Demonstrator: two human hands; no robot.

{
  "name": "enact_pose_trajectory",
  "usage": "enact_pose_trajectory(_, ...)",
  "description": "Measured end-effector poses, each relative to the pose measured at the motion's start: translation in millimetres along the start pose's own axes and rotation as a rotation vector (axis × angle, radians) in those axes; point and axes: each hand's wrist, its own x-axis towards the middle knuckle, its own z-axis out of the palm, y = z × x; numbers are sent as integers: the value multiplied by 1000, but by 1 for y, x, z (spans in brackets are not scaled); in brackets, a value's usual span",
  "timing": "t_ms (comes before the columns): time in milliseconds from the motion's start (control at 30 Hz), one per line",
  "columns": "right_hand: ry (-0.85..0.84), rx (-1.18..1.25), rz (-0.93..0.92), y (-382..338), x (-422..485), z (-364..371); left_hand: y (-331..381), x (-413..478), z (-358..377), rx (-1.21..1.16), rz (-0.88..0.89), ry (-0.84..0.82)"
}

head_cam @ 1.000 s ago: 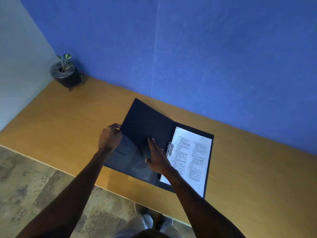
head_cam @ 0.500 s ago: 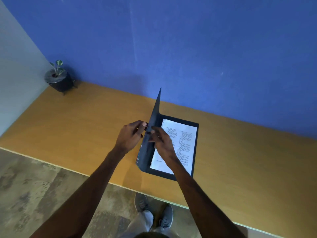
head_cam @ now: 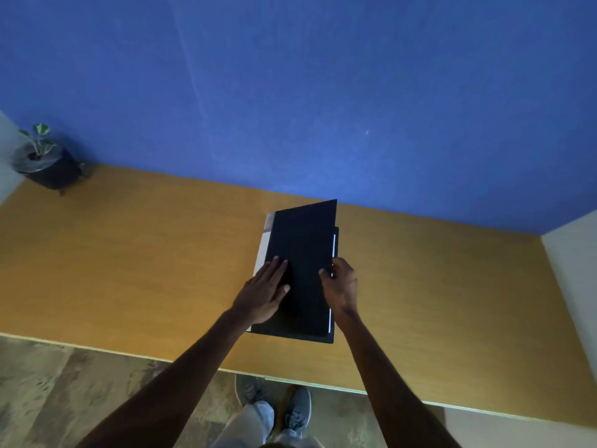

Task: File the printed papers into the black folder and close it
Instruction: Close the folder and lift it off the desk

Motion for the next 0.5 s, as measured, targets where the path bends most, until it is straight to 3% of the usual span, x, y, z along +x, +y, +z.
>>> enact_pose_trajectory(267,-31,-34,140,40,18,-7,-9,19,29,184,56,-48)
enact_pose_trajectory(500,-258,-556,-11,57,16,22,-16,25,45,216,51,-59)
